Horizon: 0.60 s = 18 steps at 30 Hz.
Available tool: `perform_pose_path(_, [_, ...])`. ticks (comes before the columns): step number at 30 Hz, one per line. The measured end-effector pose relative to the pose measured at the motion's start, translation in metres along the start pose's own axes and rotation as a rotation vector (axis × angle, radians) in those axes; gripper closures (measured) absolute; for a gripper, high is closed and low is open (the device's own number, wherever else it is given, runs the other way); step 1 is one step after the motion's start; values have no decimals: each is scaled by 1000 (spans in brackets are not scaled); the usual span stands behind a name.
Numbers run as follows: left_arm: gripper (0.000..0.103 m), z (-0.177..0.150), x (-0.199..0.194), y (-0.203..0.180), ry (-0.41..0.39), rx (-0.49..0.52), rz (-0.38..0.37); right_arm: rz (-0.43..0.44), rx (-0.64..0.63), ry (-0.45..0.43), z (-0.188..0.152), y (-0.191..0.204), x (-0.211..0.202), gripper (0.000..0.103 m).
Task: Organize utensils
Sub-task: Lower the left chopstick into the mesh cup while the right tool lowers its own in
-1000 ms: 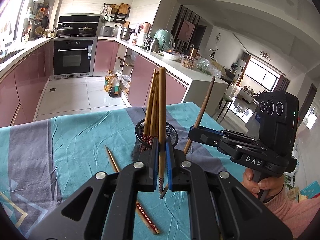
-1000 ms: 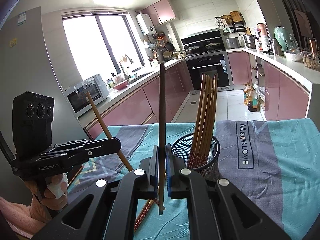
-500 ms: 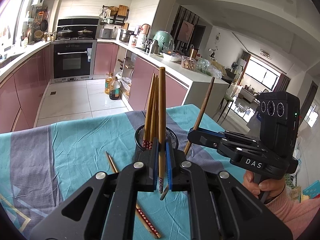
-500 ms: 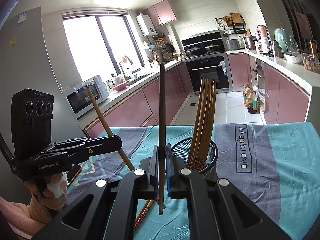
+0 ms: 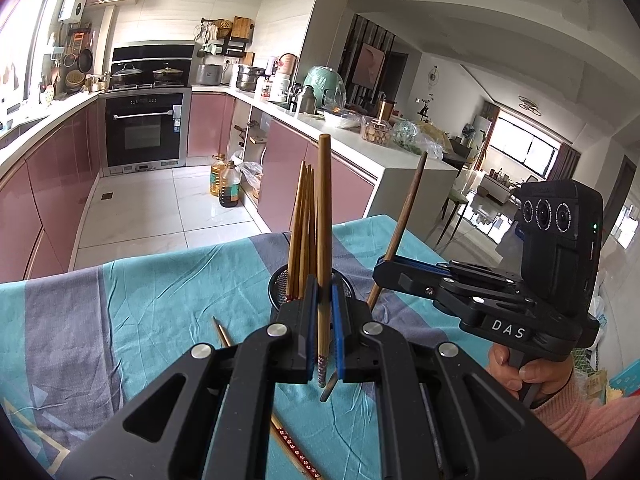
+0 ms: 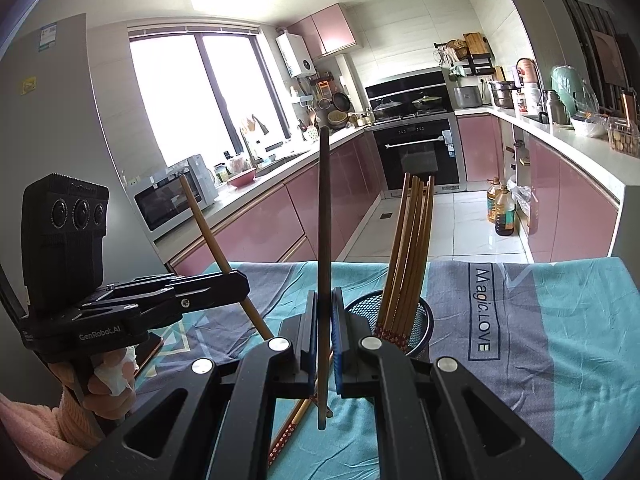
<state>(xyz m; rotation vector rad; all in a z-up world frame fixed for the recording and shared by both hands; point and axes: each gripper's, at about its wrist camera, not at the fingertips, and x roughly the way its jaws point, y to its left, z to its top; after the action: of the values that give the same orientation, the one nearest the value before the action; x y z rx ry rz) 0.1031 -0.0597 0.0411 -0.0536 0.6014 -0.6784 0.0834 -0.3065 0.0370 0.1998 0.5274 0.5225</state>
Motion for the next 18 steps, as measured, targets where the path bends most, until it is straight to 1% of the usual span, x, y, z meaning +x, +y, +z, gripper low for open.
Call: perform_pose_path(18, [96, 7, -2, -7, -19, 33, 3, -5, -22, -18, 12, 1, -2, 97])
